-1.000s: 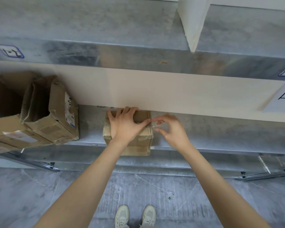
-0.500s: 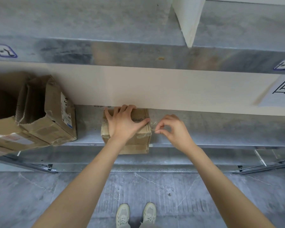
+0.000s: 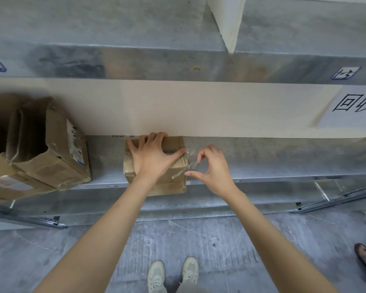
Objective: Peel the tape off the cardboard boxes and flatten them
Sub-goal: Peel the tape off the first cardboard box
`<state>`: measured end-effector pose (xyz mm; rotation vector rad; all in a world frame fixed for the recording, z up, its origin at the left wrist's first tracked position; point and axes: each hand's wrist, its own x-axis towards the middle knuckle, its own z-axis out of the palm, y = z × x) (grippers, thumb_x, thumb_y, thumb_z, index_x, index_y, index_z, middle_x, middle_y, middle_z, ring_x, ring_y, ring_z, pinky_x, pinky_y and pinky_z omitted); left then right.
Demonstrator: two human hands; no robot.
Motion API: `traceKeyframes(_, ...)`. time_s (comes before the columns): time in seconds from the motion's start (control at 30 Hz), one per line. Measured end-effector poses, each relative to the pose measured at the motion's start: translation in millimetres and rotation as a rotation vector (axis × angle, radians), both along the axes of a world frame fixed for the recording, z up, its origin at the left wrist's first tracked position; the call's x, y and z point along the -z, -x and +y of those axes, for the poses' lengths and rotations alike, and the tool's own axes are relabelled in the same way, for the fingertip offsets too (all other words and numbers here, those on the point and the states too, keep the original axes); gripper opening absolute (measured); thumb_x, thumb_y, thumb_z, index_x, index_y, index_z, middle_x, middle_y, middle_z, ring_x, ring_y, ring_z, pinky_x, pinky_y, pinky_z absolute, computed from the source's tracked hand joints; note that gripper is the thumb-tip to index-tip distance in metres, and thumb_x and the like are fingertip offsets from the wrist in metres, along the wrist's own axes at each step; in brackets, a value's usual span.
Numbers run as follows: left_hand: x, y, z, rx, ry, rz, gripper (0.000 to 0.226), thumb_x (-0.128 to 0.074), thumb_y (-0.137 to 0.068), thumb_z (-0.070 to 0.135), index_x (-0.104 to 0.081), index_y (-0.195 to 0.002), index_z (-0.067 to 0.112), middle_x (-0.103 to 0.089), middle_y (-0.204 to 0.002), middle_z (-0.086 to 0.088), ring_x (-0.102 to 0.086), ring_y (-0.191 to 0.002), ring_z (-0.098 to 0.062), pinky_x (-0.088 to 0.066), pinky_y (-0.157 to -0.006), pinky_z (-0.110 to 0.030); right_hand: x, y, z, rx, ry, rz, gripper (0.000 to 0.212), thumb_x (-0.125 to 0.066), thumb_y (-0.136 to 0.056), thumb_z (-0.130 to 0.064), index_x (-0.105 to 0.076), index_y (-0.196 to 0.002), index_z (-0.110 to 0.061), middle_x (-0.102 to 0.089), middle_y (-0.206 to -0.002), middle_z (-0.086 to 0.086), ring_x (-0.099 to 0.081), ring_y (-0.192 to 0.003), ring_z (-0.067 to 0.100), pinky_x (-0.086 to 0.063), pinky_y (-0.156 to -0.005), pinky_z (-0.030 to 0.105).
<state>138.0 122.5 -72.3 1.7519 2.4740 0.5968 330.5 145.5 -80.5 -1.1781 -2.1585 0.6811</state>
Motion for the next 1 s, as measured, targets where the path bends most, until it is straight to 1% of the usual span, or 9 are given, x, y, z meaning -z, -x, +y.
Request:
traceKeyframes(0.13, -1, 0, 0, 0.004, -0.002, -0.006, 0.072, -0.047, -0.071, 0.088, -0.059, -0.114, 0.032, -0.062, -0.116, 0.010, -0.054, -0.116, -0.024, -0.015, -0.112, -0.059, 4, 8, -9, 0.000, -0.002, 0.037, 0.048, -0.085, -0.069, -0.037, -0.038, -0.070, -0.023, -0.041, -0.074, -0.018, -0.039, -0.077, 0.013, -0.032, -0.067, 0.021)
traceKeyframes(0.2, -1, 0, 0, 0.007, 0.005, -0.014, 0.071, -0.047, -0.072, 0.087, -0.059, -0.115, 0.031, -0.062, -0.117, 0.010, -0.053, -0.118, -0.025, -0.012, -0.113, -0.060, 2, 4, -15, 0.008, -0.043, 0.050, 0.052, -0.083, -0.073, -0.032, -0.032, -0.068, -0.023, -0.035, -0.069, -0.017, -0.035, -0.073, 0.014, -0.028, -0.063, 0.024)
traceKeyframes(0.33, -1, 1, 0, 0.005, 0.021, -0.011, 0.070, -0.046, -0.072, 0.087, -0.058, -0.115, 0.033, -0.061, -0.117, 0.009, -0.052, -0.119, -0.025, -0.012, -0.113, -0.061, -16, -20, -18, 0.083, -0.031, 0.090, 0.056, -0.081, -0.076, -0.030, -0.026, -0.066, -0.030, -0.035, -0.068, -0.012, -0.035, -0.072, 0.016, -0.028, -0.065, 0.020)
traceKeyframes(0.47, -1, 1, -1, 0.014, -0.016, -0.045, 0.067, -0.051, -0.072, 0.084, -0.061, -0.114, 0.033, -0.059, -0.120, 0.010, -0.052, -0.119, -0.023, -0.012, -0.114, -0.062, -31, -28, -18, 0.101, -0.034, 0.101, 0.044, -0.076, -0.080, -0.014, -0.036, -0.068, -0.027, -0.043, -0.072, -0.014, -0.042, -0.075, 0.014, -0.035, -0.068, 0.026)
traceKeyframes(0.57, -1, 4, -3, 0.028, -0.105, -0.113, 0.059, -0.063, -0.073, 0.074, -0.064, -0.115, 0.033, -0.051, -0.129, 0.010, -0.048, -0.124, -0.022, -0.013, -0.115, -0.060, -37, -20, -19, 0.107, -0.036, 0.129, 0.033, -0.067, -0.079, 0.000, -0.046, -0.074, -0.025, -0.050, -0.078, -0.016, -0.048, -0.080, 0.008, -0.039, -0.070, 0.026)
traceKeyframes(0.67, -5, 8, -4, 0.040, -0.176, -0.203, 0.051, -0.072, -0.075, 0.059, -0.064, -0.117, 0.031, -0.049, -0.133, 0.008, -0.044, -0.127, -0.024, -0.017, -0.114, -0.062, -41, -8, -22, 0.094, -0.009, 0.139, 0.035, -0.060, -0.077, 0.007, -0.053, -0.081, -0.027, -0.054, -0.088, -0.015, -0.053, -0.089, 0.010, -0.046, -0.069, 0.029)
traceKeyframes(0.77, -8, 14, -6, 0.071, -0.222, -0.265, 0.043, -0.074, -0.076, 0.049, -0.066, -0.114, 0.029, -0.052, -0.130, 0.007, -0.046, -0.124, -0.025, -0.019, -0.114, -0.061, -46, 2, -22, 0.055, -0.010, 0.177, 0.035, -0.053, -0.076, 0.015, -0.058, -0.086, -0.019, -0.055, -0.093, -0.009, -0.055, -0.089, 0.008, -0.047, -0.068, 0.026)
traceKeyframes(0.87, -13, 25, -10, 0.120, -0.235, -0.297, 0.042, -0.069, -0.077, 0.048, -0.067, -0.111, 0.026, -0.056, -0.126, 0.005, -0.049, -0.122, -0.026, -0.025, -0.112, -0.058, -52, 13, -21, 0.028, -0.026, 0.182, 0.035, -0.050, -0.075, 0.018, -0.061, -0.088, -0.013, -0.054, -0.095, -0.003, -0.056, -0.085, 0.008, -0.045, -0.065, 0.023)
traceKeyframes(1.0, -20, 40, -18, 0.172, -0.191, -0.321, 0.040, -0.072, -0.078, 0.042, -0.065, -0.113, 0.024, -0.057, -0.123, 0.003, -0.050, -0.120, -0.027, -0.026, -0.114, -0.054, -54, 28, -20, -0.003, -0.054, 0.177, 0.031, -0.053, -0.081, 0.014, -0.066, -0.088, -0.014, -0.054, -0.097, -0.007, -0.059, -0.085, 0.008, -0.044, -0.064, 0.021)
